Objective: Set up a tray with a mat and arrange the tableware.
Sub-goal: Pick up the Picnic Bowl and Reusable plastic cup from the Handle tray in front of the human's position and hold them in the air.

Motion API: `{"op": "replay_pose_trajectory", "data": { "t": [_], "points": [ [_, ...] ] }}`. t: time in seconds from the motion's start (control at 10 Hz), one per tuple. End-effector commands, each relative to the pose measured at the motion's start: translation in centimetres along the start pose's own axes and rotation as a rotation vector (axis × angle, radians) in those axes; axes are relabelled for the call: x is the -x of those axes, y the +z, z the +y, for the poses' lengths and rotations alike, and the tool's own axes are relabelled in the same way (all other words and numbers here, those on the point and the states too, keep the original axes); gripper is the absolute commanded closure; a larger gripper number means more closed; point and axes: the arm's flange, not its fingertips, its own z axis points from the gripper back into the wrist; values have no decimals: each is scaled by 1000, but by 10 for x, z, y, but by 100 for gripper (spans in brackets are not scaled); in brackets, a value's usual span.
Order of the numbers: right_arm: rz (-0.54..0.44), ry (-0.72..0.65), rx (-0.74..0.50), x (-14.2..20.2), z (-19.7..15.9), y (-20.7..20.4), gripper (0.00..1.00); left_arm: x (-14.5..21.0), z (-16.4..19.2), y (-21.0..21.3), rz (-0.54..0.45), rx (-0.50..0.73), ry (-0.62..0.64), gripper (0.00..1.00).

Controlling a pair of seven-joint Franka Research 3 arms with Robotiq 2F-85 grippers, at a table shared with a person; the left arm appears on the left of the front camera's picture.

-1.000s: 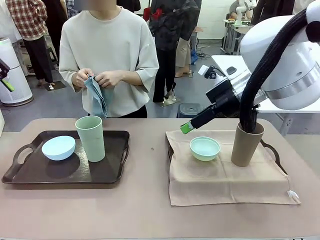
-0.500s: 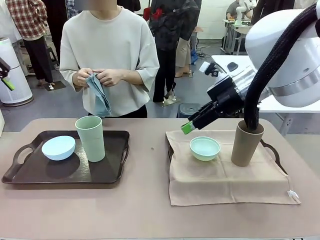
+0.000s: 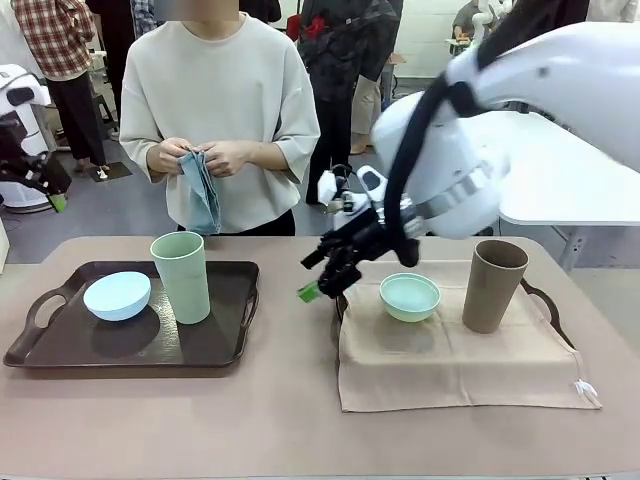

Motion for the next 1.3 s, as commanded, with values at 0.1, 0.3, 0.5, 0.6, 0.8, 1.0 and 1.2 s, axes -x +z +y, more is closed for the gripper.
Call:
{"op": "replay_pose_trajectory", "data": {
  "t": [0.1, 0.3, 0.5, 0.6, 0.8, 1.0, 1.2],
  "points": [
    [26, 116, 137, -31, -32, -61, 0, 0, 7, -39, -48, 24, -67, 0],
    [24, 106, 122, -49, -40, -93, 0, 10, 7, -46, -41, 92, -63, 0],
    [-28, 20, 76, -56, -54, -114, 0, 13, 2, -53, -42, 159, -86, 0],
    [-68, -40, 20, -58, -54, -123, 0, 14, 1, -53, -33, 168, -70, 0],
    [-67, -30, 37, -62, -57, -123, 0, 15, -2, -51, -36, 197, -96, 0],
    [-53, -19, 34, -56, -52, -126, 0, 9, -5, -52, -26, 156, -64, 0],
    [-53, -19, 34, -56, -52, -126, 0, 9, -5, -52, -26, 156, -64, 0]
  ]
}}
